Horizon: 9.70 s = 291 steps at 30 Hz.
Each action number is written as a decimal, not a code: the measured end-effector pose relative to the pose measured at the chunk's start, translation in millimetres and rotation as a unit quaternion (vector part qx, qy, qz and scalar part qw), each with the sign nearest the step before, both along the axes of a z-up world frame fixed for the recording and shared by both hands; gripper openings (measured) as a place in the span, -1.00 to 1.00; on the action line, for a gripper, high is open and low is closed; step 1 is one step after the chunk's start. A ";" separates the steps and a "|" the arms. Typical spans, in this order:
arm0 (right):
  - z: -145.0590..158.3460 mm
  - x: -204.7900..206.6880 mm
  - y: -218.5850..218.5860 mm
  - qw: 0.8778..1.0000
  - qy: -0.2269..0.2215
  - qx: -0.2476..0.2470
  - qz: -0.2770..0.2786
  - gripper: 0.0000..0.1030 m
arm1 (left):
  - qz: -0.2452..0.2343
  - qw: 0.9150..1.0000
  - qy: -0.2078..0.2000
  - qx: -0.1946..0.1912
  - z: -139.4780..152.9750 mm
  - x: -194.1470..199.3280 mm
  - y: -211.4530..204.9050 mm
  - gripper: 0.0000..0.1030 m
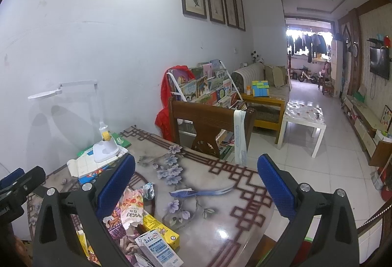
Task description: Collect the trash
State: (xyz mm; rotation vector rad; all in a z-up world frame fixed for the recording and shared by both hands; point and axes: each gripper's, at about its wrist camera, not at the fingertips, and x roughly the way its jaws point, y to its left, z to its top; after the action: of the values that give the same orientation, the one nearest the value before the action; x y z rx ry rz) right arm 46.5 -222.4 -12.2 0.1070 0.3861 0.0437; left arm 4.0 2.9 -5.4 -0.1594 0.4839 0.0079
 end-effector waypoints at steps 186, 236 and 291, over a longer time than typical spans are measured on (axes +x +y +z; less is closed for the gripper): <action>-106.5 -2.3 -44.7 0.976 0.214 0.036 -0.008 0.70 | -0.079 0.987 0.141 -0.019 -140.2 4.6 30.4 0.65; -260.4 181.9 96.2 0.872 0.413 -0.116 0.235 0.69 | 0.010 0.984 0.133 -0.115 -154.5 47.4 90.3 0.07; -65.7 -1.4 -59.9 0.978 0.171 0.082 0.090 0.14 | -0.114 0.993 0.018 -0.031 -39.4 5.4 -44.7 0.07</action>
State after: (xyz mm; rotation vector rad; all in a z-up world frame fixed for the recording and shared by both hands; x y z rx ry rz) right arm 45.1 -282.3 -77.9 0.2440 0.7351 0.2389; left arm 9.4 -41.8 -44.8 -0.1639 0.5356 -0.2283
